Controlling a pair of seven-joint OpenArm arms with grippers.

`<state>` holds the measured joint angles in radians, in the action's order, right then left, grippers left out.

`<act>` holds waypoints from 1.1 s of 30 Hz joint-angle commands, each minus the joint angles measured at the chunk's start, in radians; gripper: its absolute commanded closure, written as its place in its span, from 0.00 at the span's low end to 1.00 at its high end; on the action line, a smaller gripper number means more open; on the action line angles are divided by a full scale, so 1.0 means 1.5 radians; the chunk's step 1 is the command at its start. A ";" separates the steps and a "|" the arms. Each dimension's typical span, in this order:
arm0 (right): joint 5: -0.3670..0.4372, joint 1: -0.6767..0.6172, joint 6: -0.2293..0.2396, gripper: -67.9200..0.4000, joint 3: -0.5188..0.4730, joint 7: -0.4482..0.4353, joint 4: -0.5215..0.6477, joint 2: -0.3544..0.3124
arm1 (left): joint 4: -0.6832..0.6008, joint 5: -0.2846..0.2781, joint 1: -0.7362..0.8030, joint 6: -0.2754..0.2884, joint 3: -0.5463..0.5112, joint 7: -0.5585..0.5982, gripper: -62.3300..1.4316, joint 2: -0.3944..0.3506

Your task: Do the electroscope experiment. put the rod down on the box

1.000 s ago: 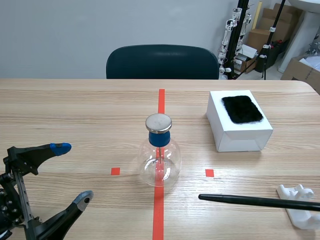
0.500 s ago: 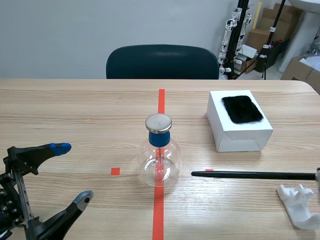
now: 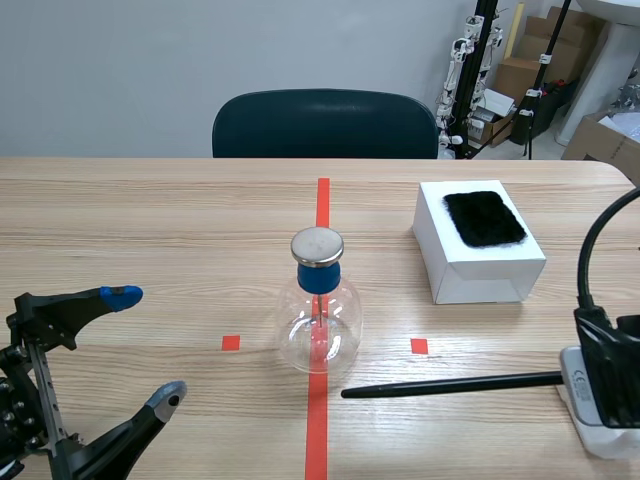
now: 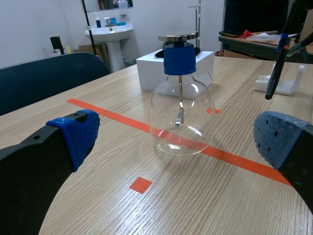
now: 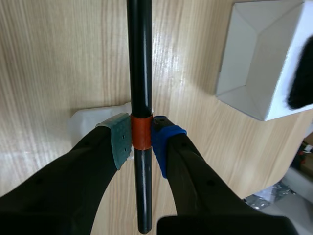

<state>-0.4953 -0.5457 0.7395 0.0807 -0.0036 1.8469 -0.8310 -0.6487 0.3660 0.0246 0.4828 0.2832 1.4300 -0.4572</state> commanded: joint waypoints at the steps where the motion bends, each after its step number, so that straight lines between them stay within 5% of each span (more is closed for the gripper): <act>1: 0.022 0.021 0.004 0.99 0.008 0.024 0.010 -0.016 | -0.011 -0.009 -0.004 0.002 -0.002 0.012 0.00 -0.008; 13: 0.087 0.090 0.004 0.99 0.131 0.186 0.007 -0.019 | -0.011 -0.009 -0.004 0.002 -0.002 0.012 0.00 -0.008; 33: 0.084 0.174 0.004 0.99 0.218 0.186 -0.055 -0.015 | -0.011 -0.009 -0.004 0.002 -0.002 0.012 0.00 -0.008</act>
<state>-0.3698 -0.3031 0.7380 0.4030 0.2779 1.7584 -0.8478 -0.6487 0.3660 0.0246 0.4828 0.2832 1.4300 -0.4572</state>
